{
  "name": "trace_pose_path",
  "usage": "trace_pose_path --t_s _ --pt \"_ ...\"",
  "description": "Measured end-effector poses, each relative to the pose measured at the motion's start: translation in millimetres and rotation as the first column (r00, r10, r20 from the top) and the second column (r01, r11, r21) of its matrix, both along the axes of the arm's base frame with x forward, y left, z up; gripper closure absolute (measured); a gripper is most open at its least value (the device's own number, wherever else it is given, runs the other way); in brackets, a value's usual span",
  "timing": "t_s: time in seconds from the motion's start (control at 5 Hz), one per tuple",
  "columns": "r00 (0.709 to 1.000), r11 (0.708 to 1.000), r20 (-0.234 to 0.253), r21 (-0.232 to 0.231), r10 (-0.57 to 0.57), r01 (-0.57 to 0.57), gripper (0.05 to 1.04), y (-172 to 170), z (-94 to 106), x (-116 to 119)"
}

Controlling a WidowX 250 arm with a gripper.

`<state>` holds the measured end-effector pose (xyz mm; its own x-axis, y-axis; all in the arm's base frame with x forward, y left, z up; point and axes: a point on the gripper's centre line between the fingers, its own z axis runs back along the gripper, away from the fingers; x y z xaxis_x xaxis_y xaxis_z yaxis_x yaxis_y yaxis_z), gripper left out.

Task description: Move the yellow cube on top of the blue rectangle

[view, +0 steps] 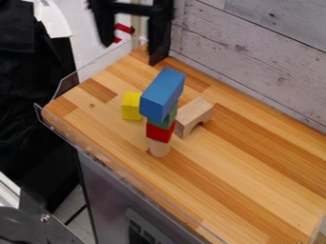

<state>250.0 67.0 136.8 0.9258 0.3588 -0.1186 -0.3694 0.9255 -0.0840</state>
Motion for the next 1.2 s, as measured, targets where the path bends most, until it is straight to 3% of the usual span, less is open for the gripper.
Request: trace_pose_path --t_s 0.2,0.4,0.8,1.0,1.2 --pt "0.995 0.995 0.002 -0.027 0.095 -0.095 0.084 20 -2.8 -8" --pt "0.994 0.994 -0.006 -0.016 0.112 -0.112 0.084 29 -8.9 -8" --pt "0.995 0.996 -0.049 0.014 0.085 -0.085 0.084 37 -44.9 4" --pt "0.998 0.997 -0.013 -0.034 0.062 -0.063 0.084 33 -56.7 19" --pt "0.997 0.996 -0.038 -0.051 0.068 -0.070 0.084 34 -69.0 26"
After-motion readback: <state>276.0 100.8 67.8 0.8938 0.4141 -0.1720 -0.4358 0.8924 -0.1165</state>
